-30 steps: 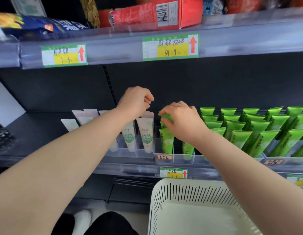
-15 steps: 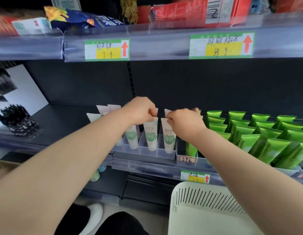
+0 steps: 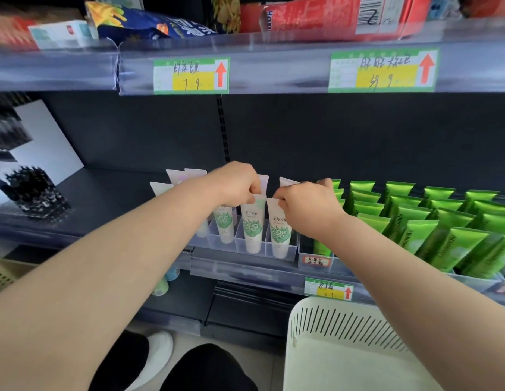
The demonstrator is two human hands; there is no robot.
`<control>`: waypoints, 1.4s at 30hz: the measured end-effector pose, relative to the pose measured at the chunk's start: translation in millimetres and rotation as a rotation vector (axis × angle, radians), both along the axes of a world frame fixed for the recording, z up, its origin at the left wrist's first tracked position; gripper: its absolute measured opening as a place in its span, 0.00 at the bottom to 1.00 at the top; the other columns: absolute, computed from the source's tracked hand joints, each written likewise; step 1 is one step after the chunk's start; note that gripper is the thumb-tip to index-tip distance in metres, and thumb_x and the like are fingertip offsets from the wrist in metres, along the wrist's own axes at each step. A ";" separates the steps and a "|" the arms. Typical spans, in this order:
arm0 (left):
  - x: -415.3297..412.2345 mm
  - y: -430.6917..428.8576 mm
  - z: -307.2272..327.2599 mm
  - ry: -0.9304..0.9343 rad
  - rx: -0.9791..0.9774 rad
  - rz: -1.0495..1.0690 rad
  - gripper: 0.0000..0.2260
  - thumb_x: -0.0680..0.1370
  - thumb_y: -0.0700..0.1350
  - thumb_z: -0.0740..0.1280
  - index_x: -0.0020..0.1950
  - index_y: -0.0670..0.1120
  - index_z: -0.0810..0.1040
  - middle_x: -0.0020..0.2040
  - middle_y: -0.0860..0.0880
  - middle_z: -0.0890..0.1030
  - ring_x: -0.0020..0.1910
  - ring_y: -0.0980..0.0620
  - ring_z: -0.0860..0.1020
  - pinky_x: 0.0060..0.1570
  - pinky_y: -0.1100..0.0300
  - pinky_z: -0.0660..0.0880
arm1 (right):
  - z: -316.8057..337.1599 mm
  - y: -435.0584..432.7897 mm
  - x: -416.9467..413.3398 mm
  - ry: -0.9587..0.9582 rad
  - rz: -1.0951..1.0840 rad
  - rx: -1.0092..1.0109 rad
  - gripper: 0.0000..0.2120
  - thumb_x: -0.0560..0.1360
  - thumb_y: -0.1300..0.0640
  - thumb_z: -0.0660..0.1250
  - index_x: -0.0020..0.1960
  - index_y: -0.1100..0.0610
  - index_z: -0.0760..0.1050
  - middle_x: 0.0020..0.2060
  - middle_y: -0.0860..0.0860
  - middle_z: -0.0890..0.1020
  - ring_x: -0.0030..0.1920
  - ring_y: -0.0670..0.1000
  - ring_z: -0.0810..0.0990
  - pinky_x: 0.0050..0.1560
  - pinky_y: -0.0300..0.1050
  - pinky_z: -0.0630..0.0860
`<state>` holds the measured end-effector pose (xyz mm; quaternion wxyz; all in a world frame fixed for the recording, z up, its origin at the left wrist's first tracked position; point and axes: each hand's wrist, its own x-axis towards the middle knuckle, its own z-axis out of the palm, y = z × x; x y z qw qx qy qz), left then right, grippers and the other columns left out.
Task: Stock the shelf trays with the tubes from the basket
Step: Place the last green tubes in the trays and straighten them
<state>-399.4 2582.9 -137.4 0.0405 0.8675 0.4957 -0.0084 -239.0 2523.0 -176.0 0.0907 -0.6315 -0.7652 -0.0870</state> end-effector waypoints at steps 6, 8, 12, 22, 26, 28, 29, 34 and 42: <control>-3.4 -4.5 5.0 -0.055 -0.070 0.014 0.09 0.74 0.42 0.72 0.54 0.49 0.83 0.48 0.54 0.81 0.50 0.52 0.79 0.53 0.52 0.77 | 3.7 -0.7 0.2 0.045 0.038 0.002 0.12 0.78 0.54 0.57 0.58 0.46 0.74 0.49 0.47 0.81 0.51 0.53 0.74 0.51 0.52 0.62; -9.6 -4.3 8.1 -0.103 -0.080 0.024 0.11 0.73 0.42 0.73 0.55 0.48 0.83 0.51 0.53 0.82 0.51 0.53 0.80 0.55 0.54 0.76 | 4.9 0.2 -2.9 0.075 0.056 0.027 0.13 0.78 0.53 0.58 0.60 0.45 0.74 0.51 0.47 0.80 0.53 0.53 0.74 0.52 0.52 0.63; -34.5 -1.2 14.1 -0.196 -0.073 0.072 0.13 0.72 0.41 0.74 0.56 0.48 0.82 0.51 0.53 0.82 0.51 0.55 0.80 0.54 0.59 0.76 | 9.6 3.2 -19.9 0.188 0.134 0.048 0.14 0.77 0.54 0.60 0.62 0.48 0.74 0.55 0.47 0.80 0.58 0.52 0.74 0.53 0.50 0.67; -101.3 19.9 2.8 -0.119 0.041 0.177 0.13 0.75 0.37 0.69 0.58 0.48 0.81 0.53 0.51 0.82 0.50 0.53 0.78 0.54 0.53 0.77 | 11.6 32.4 -82.7 0.123 0.200 -0.023 0.14 0.79 0.55 0.59 0.63 0.53 0.73 0.57 0.52 0.78 0.58 0.55 0.74 0.55 0.51 0.69; -108.5 32.1 -2.5 -0.119 0.158 0.179 0.15 0.76 0.39 0.68 0.61 0.50 0.78 0.55 0.51 0.77 0.51 0.53 0.75 0.48 0.56 0.74 | 9.1 43.1 -96.5 0.125 0.170 -0.025 0.13 0.79 0.56 0.57 0.62 0.53 0.74 0.55 0.52 0.79 0.55 0.55 0.75 0.54 0.51 0.68; -109.3 36.2 -5.4 -0.025 0.136 0.177 0.13 0.76 0.40 0.68 0.59 0.51 0.78 0.54 0.50 0.76 0.52 0.49 0.75 0.45 0.54 0.73 | 6.2 47.3 -98.9 0.107 0.158 -0.031 0.12 0.79 0.57 0.57 0.58 0.52 0.75 0.51 0.51 0.80 0.51 0.55 0.76 0.52 0.50 0.67; -109.4 36.9 -6.3 0.007 0.106 0.182 0.11 0.76 0.40 0.67 0.56 0.51 0.79 0.52 0.50 0.77 0.51 0.48 0.76 0.43 0.53 0.74 | 4.9 48.8 -99.5 0.100 0.151 -0.039 0.11 0.79 0.58 0.57 0.57 0.51 0.75 0.50 0.51 0.81 0.50 0.54 0.77 0.51 0.50 0.66; -109.7 37.4 -11.3 0.006 0.035 0.183 0.09 0.76 0.38 0.64 0.49 0.47 0.82 0.45 0.48 0.78 0.44 0.46 0.77 0.39 0.53 0.74 | -1.7 52.2 -99.3 0.113 0.126 -0.067 0.11 0.78 0.60 0.58 0.55 0.52 0.76 0.48 0.51 0.81 0.44 0.53 0.72 0.44 0.45 0.63; -115.5 26.1 -7.5 0.083 0.022 0.165 0.10 0.77 0.38 0.64 0.53 0.48 0.81 0.47 0.48 0.75 0.49 0.45 0.76 0.45 0.51 0.75 | -2.9 46.2 -102.2 0.149 0.125 -0.087 0.11 0.76 0.61 0.58 0.52 0.52 0.77 0.45 0.51 0.80 0.42 0.54 0.72 0.44 0.46 0.62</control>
